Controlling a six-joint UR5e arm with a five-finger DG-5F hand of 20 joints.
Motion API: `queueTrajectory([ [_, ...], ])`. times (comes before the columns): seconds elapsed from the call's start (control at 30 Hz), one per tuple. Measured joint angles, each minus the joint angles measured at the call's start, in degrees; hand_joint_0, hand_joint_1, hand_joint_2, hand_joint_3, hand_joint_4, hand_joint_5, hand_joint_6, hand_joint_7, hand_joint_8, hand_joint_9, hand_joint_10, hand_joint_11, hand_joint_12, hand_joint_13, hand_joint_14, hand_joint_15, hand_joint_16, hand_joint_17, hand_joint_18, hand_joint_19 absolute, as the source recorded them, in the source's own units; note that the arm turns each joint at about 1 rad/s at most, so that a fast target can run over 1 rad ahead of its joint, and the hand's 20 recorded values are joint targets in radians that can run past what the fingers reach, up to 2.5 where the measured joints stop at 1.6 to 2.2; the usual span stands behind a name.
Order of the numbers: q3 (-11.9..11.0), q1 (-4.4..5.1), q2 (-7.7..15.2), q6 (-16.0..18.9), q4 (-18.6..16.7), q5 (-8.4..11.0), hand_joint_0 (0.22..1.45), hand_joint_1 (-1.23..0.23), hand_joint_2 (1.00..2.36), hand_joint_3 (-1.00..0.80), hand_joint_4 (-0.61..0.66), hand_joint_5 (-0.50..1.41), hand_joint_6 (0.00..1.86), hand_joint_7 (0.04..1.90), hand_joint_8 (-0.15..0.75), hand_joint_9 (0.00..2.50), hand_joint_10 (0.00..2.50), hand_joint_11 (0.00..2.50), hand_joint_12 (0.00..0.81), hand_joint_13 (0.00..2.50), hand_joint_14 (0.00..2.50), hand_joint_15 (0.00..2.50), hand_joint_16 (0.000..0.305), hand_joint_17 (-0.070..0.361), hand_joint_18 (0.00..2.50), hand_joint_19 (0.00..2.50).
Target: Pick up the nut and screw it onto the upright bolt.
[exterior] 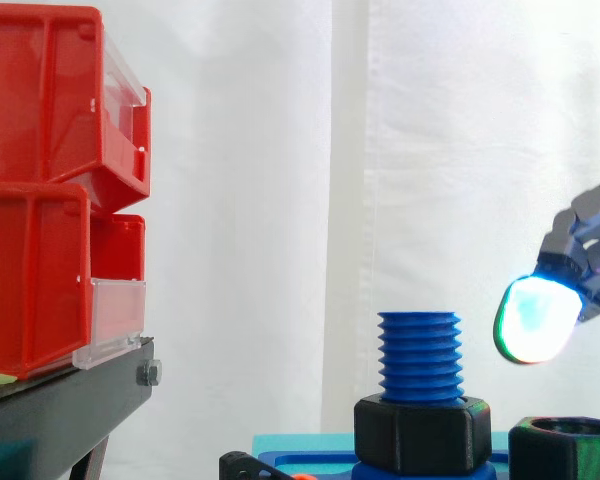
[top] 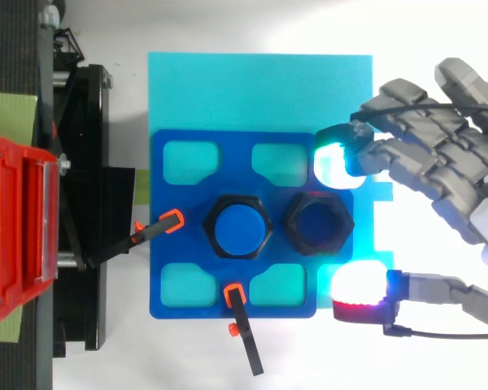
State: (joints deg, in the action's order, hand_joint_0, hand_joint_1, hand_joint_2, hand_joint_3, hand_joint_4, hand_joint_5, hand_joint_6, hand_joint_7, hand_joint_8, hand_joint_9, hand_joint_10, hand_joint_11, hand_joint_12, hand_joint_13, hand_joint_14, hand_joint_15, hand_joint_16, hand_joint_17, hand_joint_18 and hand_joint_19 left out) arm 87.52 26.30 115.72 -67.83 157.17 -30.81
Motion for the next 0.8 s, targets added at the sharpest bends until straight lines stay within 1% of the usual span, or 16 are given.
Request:
queueTrajectory([
  [0.1,-0.1,0.32,0.8,0.0,-0.9,0.58,0.43,-0.68,1.00,-0.50,0.23,-0.22,0.50,0.77,0.325,0.41,0.01,0.29,0.353,0.25,0.00,0.00,0.044,0.098,0.00,0.00],
  [0.23,-0.2,0.63,1.4,-0.1,-1.6,0.80,0.43,-0.68,1.00,-0.50,0.23,-0.22,0.50,0.77,0.325,0.41,0.01,0.29,0.354,0.25,0.00,0.00,0.044,0.098,0.00,0.00],
  [0.53,-0.2,0.71,2.8,-0.1,-1.7,0.78,0.44,-0.68,1.00,-0.50,0.23,-0.22,0.50,0.78,0.324,0.41,0.01,0.29,0.353,0.26,0.00,0.00,0.043,0.097,0.00,0.00],
  [0.8,-0.2,0.61,3.0,-0.1,-1.1,0.61,0.45,-0.69,1.00,-0.50,0.22,-0.22,0.50,0.77,0.321,0.41,0.01,0.30,0.351,0.26,0.00,0.00,0.043,0.097,0.00,0.00],
])
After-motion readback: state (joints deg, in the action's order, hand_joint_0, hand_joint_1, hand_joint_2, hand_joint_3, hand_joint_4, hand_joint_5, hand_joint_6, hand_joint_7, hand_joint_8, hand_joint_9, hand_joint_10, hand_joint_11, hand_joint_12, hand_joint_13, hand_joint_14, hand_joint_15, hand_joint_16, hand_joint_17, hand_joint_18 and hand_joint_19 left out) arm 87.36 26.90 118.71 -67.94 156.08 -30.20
